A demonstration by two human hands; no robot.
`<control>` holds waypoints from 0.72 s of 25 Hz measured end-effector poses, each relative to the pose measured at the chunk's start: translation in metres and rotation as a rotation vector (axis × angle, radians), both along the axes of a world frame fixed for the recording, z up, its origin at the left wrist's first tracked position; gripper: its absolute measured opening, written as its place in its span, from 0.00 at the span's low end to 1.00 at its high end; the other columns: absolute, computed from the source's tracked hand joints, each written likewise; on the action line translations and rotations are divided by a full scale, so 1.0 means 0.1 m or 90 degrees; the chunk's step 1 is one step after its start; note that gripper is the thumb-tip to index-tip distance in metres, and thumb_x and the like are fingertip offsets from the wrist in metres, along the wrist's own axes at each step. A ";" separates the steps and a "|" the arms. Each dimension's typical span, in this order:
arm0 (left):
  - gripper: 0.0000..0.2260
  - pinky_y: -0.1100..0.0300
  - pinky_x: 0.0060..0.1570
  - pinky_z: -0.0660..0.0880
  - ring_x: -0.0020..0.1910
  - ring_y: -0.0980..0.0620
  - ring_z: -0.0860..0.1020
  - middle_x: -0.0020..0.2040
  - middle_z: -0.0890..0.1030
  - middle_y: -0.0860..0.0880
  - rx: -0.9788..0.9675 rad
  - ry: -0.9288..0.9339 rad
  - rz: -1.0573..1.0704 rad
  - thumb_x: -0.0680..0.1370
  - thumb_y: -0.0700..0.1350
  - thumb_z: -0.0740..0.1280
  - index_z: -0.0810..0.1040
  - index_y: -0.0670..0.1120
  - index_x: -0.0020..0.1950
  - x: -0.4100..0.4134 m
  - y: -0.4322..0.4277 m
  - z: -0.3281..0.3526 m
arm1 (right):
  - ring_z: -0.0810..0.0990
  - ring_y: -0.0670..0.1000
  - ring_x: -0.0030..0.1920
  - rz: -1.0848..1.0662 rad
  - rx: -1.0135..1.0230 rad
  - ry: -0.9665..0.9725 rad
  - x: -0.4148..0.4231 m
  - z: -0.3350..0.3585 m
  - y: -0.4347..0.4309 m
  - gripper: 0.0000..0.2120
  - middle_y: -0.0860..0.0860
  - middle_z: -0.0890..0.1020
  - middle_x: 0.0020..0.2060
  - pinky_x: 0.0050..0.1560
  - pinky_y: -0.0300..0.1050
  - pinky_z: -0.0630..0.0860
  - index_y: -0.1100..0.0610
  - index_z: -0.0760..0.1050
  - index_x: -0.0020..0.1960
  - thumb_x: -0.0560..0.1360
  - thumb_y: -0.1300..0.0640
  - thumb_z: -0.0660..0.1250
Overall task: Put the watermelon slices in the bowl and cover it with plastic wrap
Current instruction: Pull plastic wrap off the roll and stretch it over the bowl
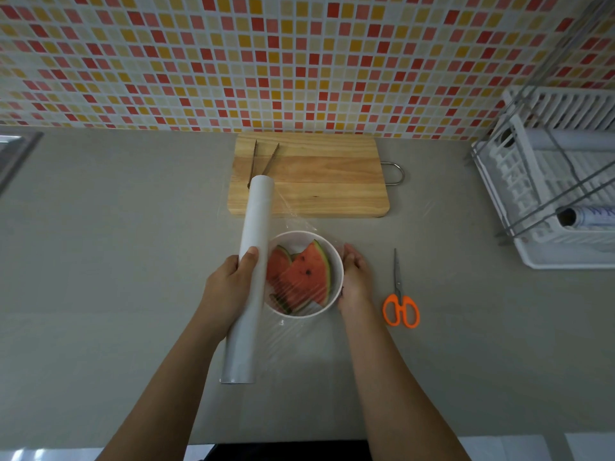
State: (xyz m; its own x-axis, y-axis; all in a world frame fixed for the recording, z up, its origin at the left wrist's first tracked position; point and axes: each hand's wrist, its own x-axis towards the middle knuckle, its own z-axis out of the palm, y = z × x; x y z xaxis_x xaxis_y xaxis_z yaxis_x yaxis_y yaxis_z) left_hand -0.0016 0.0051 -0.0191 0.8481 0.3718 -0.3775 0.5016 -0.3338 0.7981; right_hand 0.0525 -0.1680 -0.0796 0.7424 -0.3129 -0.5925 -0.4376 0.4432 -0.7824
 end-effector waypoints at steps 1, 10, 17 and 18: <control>0.23 0.55 0.38 0.72 0.42 0.46 0.77 0.44 0.79 0.43 -0.001 0.001 0.001 0.78 0.60 0.56 0.76 0.41 0.47 0.00 0.00 0.00 | 0.75 0.50 0.39 0.003 -0.042 -0.005 -0.02 -0.01 0.00 0.12 0.53 0.77 0.38 0.45 0.43 0.71 0.62 0.76 0.49 0.80 0.60 0.55; 0.23 0.53 0.39 0.72 0.43 0.44 0.78 0.44 0.80 0.42 0.000 -0.007 0.004 0.78 0.60 0.57 0.77 0.40 0.46 0.01 0.02 -0.01 | 0.65 0.39 0.70 0.135 -0.323 -0.405 -0.26 0.13 -0.21 0.27 0.40 0.67 0.67 0.68 0.31 0.60 0.52 0.63 0.71 0.78 0.38 0.47; 0.23 0.57 0.37 0.72 0.43 0.45 0.78 0.44 0.80 0.44 0.012 -0.011 0.007 0.78 0.60 0.56 0.77 0.40 0.48 0.01 0.00 -0.01 | 0.75 0.50 0.63 0.195 -0.134 -0.257 -0.27 -0.02 0.05 0.32 0.53 0.78 0.61 0.64 0.49 0.71 0.52 0.73 0.62 0.72 0.31 0.48; 0.23 0.57 0.38 0.72 0.43 0.45 0.78 0.44 0.80 0.44 0.012 -0.010 0.010 0.78 0.60 0.56 0.77 0.40 0.48 0.01 0.01 -0.02 | 0.77 0.51 0.60 0.190 -0.139 -0.222 -0.27 -0.03 0.06 0.29 0.53 0.81 0.57 0.62 0.50 0.73 0.50 0.77 0.57 0.73 0.34 0.47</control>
State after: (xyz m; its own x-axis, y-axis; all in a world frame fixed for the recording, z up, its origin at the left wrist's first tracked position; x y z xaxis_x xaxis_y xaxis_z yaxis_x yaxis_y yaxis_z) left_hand -0.0004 0.0060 -0.0209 0.8480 0.3919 -0.3567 0.4939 -0.3406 0.8000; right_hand 0.0258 -0.1615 -0.0830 0.9605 -0.1455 -0.2372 -0.2158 0.1484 -0.9651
